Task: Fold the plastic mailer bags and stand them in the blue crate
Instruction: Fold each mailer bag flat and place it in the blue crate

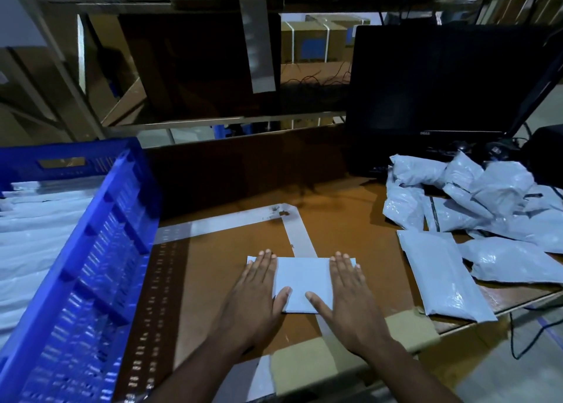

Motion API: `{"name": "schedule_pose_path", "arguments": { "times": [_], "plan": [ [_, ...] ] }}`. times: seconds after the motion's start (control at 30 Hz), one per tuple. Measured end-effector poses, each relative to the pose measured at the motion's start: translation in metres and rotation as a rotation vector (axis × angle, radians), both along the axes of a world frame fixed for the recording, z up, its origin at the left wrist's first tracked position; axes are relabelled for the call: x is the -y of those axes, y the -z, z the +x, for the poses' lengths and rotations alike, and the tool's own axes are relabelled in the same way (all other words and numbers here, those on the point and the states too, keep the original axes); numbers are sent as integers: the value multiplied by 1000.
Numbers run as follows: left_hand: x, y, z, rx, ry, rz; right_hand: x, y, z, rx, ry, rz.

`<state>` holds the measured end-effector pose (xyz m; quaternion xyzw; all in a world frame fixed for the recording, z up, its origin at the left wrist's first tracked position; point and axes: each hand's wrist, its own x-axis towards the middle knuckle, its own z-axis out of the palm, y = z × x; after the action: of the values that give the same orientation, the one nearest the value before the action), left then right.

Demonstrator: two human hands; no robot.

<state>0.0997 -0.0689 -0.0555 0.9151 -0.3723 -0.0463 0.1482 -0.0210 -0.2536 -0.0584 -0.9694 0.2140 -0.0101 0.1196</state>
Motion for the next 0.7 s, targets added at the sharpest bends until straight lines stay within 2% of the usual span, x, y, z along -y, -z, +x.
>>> {"name": "schedule_pose_path", "arguments": {
  "times": [0.17, 0.3, 0.4, 0.53, 0.7],
  "plan": [
    [-1, 0, -1, -29, -8, -1, 11, -1, -9, -14, 1, 17],
    [-1, -8, 3, -74, 6, -19, 10, -4, -12, 31, 90, 91],
    [-6, -15, 5, -151, -3, -137, 14, -13, -18, 79, 57, 184],
    [-28, -11, 5, -149, 1, -337, 18, -19, -39, 209, -114, 259],
    [-49, -6, -3, -108, 106, -357, 22, -14, -55, 260, -103, 315]
  ]
}}
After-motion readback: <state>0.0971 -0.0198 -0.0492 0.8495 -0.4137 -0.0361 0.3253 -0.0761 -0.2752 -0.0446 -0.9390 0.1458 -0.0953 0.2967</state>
